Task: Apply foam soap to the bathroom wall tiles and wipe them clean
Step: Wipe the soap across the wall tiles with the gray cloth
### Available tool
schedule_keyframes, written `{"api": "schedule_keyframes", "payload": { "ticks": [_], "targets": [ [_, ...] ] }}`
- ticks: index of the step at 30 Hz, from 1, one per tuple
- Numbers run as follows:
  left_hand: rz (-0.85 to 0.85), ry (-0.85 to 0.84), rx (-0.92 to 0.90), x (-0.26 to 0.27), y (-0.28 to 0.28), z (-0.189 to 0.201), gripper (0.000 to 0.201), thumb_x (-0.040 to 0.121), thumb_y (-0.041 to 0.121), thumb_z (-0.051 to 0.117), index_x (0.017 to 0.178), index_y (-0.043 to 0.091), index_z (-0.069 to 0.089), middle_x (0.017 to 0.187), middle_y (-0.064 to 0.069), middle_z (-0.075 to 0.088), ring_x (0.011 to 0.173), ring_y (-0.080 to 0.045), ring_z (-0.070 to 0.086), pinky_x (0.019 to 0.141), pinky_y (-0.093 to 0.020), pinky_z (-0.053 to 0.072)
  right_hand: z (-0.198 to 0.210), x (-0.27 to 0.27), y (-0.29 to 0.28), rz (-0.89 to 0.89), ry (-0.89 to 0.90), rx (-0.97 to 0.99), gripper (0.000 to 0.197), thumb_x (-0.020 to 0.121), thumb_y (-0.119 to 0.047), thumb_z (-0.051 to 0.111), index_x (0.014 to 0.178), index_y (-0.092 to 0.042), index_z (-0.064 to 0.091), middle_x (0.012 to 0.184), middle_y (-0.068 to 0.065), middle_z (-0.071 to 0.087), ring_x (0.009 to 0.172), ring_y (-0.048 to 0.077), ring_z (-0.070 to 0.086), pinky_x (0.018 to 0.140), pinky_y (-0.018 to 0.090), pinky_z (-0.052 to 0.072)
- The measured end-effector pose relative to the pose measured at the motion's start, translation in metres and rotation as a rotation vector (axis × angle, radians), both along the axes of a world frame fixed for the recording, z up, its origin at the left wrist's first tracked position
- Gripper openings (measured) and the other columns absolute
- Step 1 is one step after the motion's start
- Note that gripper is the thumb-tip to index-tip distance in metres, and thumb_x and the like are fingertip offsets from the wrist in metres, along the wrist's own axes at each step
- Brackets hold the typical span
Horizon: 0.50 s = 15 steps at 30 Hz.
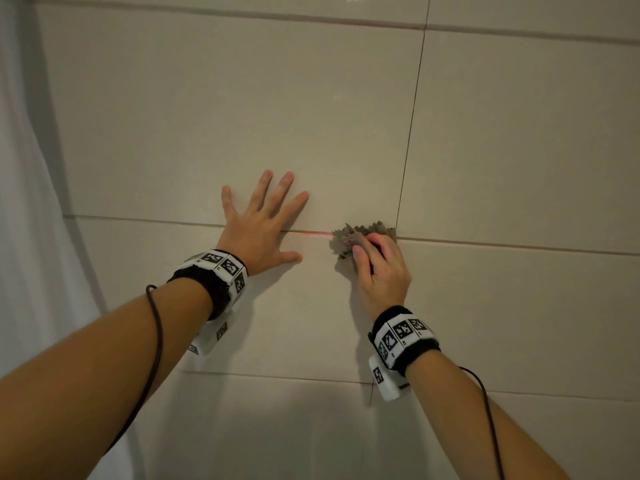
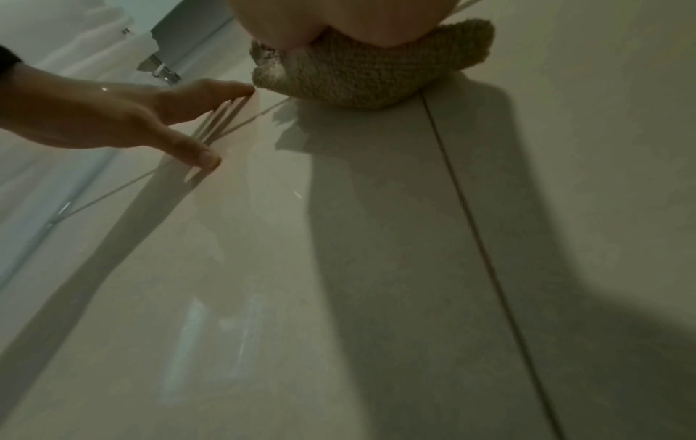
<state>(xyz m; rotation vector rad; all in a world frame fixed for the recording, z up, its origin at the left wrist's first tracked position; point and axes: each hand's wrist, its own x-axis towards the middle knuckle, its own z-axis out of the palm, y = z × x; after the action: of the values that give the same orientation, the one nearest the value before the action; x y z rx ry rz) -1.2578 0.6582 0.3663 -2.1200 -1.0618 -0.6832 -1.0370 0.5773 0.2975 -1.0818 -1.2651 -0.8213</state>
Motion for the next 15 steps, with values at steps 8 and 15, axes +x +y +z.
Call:
{"api": "schedule_keyframes", "payload": {
  "ticks": [8,15],
  "targets": [
    [-0.014,-0.041,0.019,-0.045,0.011,-0.003,0.120,0.070,0.076,0.068,0.155,0.035,-0.005,0.169,-0.003,-0.007,0.156,-0.029,-0.002,0.112,-0.073,0.017,0.000,-0.048,0.026,0.006,-0.055,0.002,0.032,0.099,-0.030,0.053,0.107,-0.009,0.076,0.104,0.003,0.070,0.101,0.015,0.061,0.089,0.019,0.045],
    [0.001,-0.090,-0.055,-0.098,0.026,-0.007,0.118,0.074,0.074,0.066,0.155,0.036,-0.011,0.168,-0.005,-0.016,0.155,-0.028,-0.009,0.121,-0.059,0.010,0.000,-0.089,0.044,0.004,-0.072,-0.009,0.032,0.098,-0.031,0.052,0.106,-0.011,0.077,0.104,0.002,0.071,0.102,0.012,0.059,0.091,0.012,0.039]
  ]
}}
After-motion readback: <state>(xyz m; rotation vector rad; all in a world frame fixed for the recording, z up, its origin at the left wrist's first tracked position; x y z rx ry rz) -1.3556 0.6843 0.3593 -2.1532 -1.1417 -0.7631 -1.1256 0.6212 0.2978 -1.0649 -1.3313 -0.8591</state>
